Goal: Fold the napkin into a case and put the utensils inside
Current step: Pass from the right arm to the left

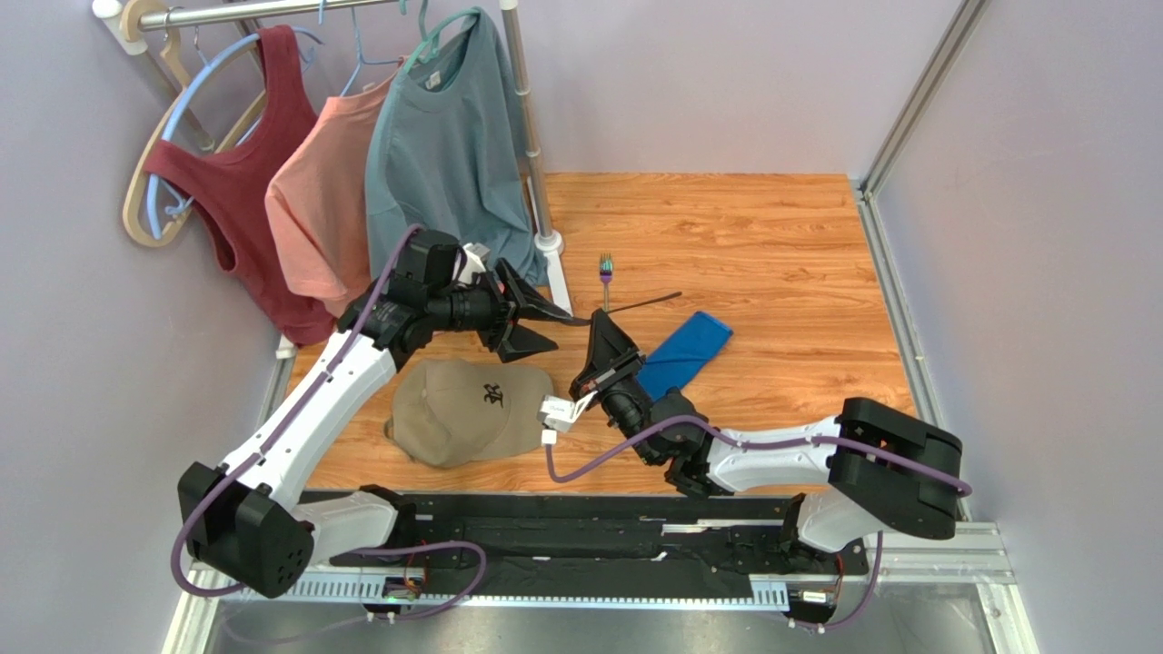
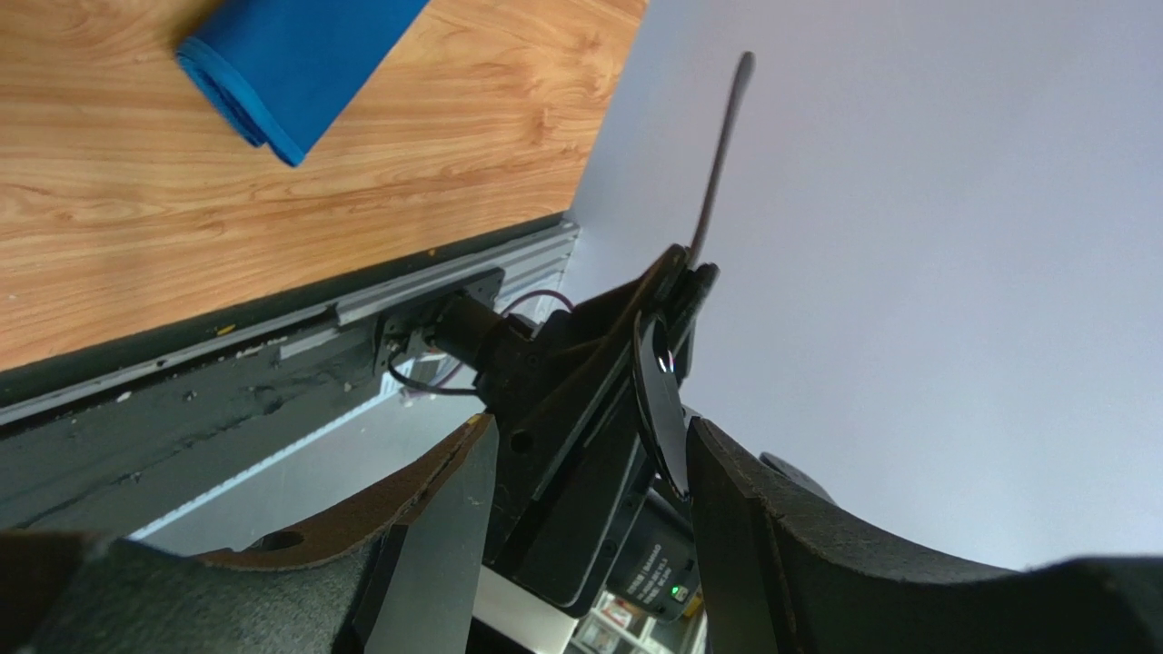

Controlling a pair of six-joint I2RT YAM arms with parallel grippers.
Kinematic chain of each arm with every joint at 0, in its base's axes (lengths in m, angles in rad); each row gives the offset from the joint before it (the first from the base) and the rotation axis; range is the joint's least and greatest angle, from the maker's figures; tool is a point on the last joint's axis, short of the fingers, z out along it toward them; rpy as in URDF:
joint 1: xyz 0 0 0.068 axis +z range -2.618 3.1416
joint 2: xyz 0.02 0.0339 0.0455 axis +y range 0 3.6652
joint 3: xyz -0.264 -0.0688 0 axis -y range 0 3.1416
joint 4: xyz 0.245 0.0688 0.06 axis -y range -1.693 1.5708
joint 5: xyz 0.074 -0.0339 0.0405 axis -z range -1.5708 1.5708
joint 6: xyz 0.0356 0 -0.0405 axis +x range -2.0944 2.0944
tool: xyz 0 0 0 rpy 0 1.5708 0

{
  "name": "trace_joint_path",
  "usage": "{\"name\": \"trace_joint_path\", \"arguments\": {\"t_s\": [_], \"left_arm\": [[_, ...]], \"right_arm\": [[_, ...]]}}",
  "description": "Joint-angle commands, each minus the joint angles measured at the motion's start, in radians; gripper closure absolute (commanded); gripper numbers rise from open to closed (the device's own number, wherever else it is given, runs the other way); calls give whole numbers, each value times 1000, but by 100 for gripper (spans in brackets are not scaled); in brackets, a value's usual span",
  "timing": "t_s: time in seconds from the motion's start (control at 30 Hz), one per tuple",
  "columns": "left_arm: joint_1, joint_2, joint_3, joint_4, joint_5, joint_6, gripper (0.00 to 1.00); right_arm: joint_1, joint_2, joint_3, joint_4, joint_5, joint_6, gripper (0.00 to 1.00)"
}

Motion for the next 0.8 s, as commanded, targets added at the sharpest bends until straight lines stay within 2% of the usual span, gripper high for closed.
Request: {"name": "trace_joint_path", "arguments": {"t_s": [0.0, 0.23, 0.33, 0.37, 0.5, 0.53, 0.57, 0.63, 0.67, 0.7, 0.77], "left_arm": [[1, 8, -5, -69, 19, -80, 38], [-5, 27, -5, -54, 16, -100, 40], [-10, 33, -22, -9, 39, -129, 45], [-10, 31, -25, 15, 39, -141, 53], [-10, 27, -74, 95, 51, -176, 76], [-11, 25, -89, 125, 57, -190, 85], [-11, 21, -103, 185, 64, -208, 100], [-11, 16, -134, 242, 67, -197, 100], [-10, 13, -143, 288, 67, -183, 100], [-7, 13, -147, 291, 36, -158, 100], [6, 21, -141, 282, 2, -27, 100]], "right_arm": [[18, 7, 15, 372, 3, -87, 100], [25, 30, 35, 372, -11, -96, 100], [28, 50, 35, 372, -12, -102, 100], [30, 53, 37, 375, -11, -99, 100], [41, 50, 40, 374, -5, -76, 100], [41, 52, 40, 374, -1, -70, 99], [41, 59, 38, 372, 3, -67, 96], [44, 62, 35, 375, 26, -36, 76], [45, 47, 31, 374, 43, -6, 63], [44, 30, 24, 372, 95, 36, 34], [44, -38, -9, 370, 168, 191, 20]]}}
